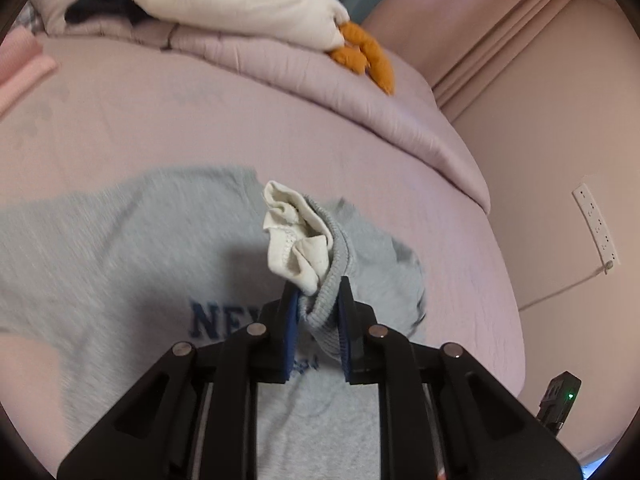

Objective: Fold small clothes

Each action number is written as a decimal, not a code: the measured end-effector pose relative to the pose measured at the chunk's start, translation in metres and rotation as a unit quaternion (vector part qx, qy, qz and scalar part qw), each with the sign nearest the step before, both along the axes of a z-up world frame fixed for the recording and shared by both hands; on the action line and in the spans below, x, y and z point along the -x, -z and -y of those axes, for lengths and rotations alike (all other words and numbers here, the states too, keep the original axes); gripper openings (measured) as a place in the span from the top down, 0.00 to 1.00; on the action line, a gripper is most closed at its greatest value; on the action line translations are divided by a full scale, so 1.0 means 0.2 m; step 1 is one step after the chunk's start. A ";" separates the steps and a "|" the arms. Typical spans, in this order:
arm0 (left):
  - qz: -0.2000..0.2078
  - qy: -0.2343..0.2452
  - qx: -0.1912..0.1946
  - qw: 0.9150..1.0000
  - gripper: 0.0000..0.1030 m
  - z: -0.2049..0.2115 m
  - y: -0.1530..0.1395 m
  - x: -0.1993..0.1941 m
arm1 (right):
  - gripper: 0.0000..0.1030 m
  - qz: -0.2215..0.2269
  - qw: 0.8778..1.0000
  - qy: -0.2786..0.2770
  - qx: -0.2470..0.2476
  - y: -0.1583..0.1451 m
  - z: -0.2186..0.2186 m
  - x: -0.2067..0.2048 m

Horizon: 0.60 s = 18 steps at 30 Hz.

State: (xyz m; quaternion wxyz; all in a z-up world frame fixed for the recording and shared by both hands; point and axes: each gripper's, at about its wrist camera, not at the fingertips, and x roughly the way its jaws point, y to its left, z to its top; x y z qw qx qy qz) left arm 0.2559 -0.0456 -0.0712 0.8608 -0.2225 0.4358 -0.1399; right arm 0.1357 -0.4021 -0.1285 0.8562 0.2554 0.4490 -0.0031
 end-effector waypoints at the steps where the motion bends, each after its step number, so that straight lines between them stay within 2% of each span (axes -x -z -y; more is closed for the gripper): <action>1: 0.001 -0.005 -0.005 1.000 0.84 -0.02 -0.01 -0.01 | 0.32 0.002 1.000 -0.002 0.003 0.00 -0.01 -0.02; 3: 0.003 -0.009 -0.010 1.000 0.84 -0.06 -0.02 -0.01 | 0.32 -0.001 1.000 -0.008 0.007 0.01 -0.04 -0.05; 5: 0.005 -0.011 -0.017 1.000 0.84 -0.08 -0.03 0.00 | 0.49 -0.008 1.000 -0.019 0.006 0.04 -0.08 -0.10; 8: 0.010 -0.012 -0.034 0.999 0.84 -0.09 -0.04 0.03 | 0.64 -0.020 0.999 -0.036 0.000 0.08 -0.14 -0.16; 14: 0.021 -0.012 -0.082 0.996 0.84 -0.10 -0.02 0.04 | 0.66 -0.050 0.997 -0.065 0.007 0.17 -0.28 -0.30; 18: 0.003 -0.012 -0.075 0.997 0.84 -0.18 0.02 0.05 | 0.66 -0.063 0.996 -0.063 0.032 0.18 -0.33 -0.32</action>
